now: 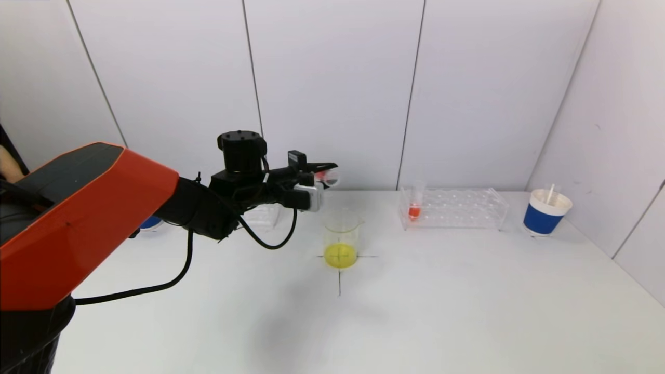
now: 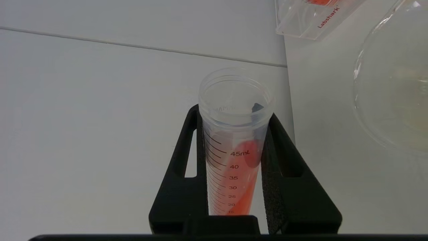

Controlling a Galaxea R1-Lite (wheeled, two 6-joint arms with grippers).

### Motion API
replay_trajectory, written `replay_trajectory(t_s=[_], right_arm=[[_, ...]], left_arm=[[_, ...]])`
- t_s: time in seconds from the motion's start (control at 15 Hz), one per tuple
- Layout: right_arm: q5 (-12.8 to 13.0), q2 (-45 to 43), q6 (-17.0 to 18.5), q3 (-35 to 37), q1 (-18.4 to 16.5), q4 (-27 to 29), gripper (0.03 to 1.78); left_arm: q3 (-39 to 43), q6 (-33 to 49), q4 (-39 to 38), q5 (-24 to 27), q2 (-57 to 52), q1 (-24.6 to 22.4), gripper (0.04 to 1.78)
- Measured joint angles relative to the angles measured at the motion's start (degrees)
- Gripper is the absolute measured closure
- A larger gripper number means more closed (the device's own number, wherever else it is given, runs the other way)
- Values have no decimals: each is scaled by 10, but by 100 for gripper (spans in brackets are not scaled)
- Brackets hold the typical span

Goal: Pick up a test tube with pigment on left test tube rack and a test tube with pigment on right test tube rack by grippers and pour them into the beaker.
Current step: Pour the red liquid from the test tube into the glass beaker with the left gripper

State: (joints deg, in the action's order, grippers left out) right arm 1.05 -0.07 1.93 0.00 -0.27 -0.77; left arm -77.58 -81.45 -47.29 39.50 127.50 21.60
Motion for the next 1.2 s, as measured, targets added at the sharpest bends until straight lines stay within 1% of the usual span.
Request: replay_trajectory(t_s=[0.67,0.87,1.2], right_arm=[[0,0,0,0,0,0,4],[0,0,0,0,0,0,4],[0,0,0,0,0,0,4]], left_arm=[[16,-51,-22,10,3,1,136],[20,-55,-47,9,11,5,136],[21,-57,-53,7,24,7,136]])
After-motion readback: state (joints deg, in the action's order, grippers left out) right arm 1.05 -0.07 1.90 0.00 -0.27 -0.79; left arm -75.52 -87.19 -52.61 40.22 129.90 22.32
